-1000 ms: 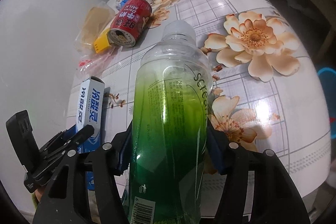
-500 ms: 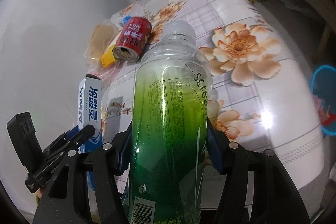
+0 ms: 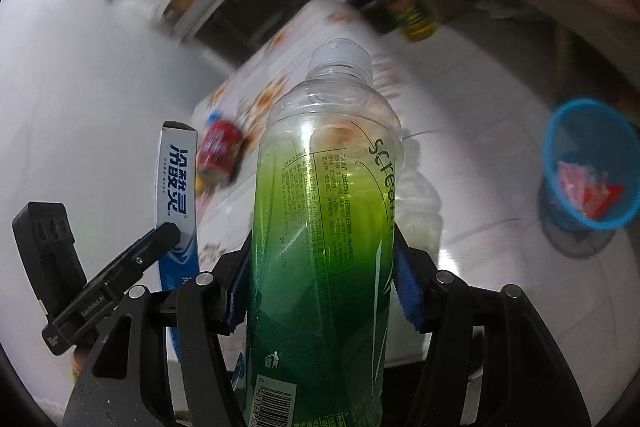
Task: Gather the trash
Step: 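Carry the toothpaste box and green bottle over the blue wastebasket and open both grippers, then bring both grippers back over the table items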
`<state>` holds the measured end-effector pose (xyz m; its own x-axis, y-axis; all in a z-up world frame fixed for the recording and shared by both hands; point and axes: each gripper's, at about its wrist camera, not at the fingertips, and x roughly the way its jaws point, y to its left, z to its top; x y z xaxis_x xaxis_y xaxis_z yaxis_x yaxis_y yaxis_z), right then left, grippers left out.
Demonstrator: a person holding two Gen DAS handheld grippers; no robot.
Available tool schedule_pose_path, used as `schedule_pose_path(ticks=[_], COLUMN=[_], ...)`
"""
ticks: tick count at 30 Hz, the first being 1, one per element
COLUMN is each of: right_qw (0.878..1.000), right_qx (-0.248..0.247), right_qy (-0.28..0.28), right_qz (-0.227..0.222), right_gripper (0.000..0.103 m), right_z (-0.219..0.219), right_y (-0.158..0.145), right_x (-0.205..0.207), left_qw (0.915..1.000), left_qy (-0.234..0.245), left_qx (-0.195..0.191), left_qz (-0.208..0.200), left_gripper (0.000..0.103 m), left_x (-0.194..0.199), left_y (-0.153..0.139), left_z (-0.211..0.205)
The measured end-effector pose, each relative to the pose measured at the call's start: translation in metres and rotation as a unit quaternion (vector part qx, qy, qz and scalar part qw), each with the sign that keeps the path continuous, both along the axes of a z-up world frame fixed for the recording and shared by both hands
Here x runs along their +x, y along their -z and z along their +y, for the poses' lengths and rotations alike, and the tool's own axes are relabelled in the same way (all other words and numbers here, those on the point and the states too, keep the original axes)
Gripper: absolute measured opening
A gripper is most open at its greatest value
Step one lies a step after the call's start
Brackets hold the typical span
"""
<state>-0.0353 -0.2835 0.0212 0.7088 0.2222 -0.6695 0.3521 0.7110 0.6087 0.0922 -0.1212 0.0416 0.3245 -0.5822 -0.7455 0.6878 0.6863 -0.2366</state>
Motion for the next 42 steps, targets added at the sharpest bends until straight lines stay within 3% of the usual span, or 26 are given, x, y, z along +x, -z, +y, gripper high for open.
schedule_pose_path(ticks=[5, 11, 18, 22, 24, 26, 28, 42], right_qw=[0.993, 0.969, 0.946, 0.941, 0.938, 0.938, 0.939, 0.948], right_qx=[0.024, 0.098, 0.147, 0.154, 0.151, 0.136, 0.109, 0.011], right_qy=[0.113, 0.228, 0.282, 0.294, 0.302, 0.309, 0.315, 0.293], right_qz=[-0.002, 0.019, 0.060, 0.073, 0.076, 0.074, 0.082, 0.124], right_gripper=[0.057, 0.057, 0.057, 0.059, 0.062, 0.069, 0.069, 0.065], right_z=[-0.068, -0.139, -0.188, -0.212, -0.223, -0.233, -0.243, -0.205], right_y=[0.009, 0.057, 0.121, 0.146, 0.154, 0.163, 0.168, 0.160], right_x=[-0.066, -0.136, -0.142, -0.128, -0.118, -0.113, -0.108, -0.104], left_qw=[0.9956, 0.9774, 0.9594, 0.9523, 0.9521, 0.9599, 0.9688, 0.9711], left_qy=[0.081, 0.162, 0.196, 0.196, 0.191, 0.173, 0.153, 0.182], left_qx=[-0.013, 0.011, 0.088, 0.108, 0.117, 0.111, 0.092, 0.010], left_qz=[0.046, 0.135, 0.183, 0.208, 0.208, 0.191, 0.172, 0.154], left_gripper=[0.048, 0.048, 0.049, 0.050, 0.058, 0.072, 0.073, 0.073], left_x=[-0.006, -0.016, -0.028, -0.028, -0.026, -0.019, -0.013, -0.011], left_y=[0.002, 0.033, 0.097, 0.125, 0.133, 0.133, 0.125, 0.065], left_z=[-0.085, -0.198, -0.312, -0.366, -0.390, -0.402, -0.404, -0.321])
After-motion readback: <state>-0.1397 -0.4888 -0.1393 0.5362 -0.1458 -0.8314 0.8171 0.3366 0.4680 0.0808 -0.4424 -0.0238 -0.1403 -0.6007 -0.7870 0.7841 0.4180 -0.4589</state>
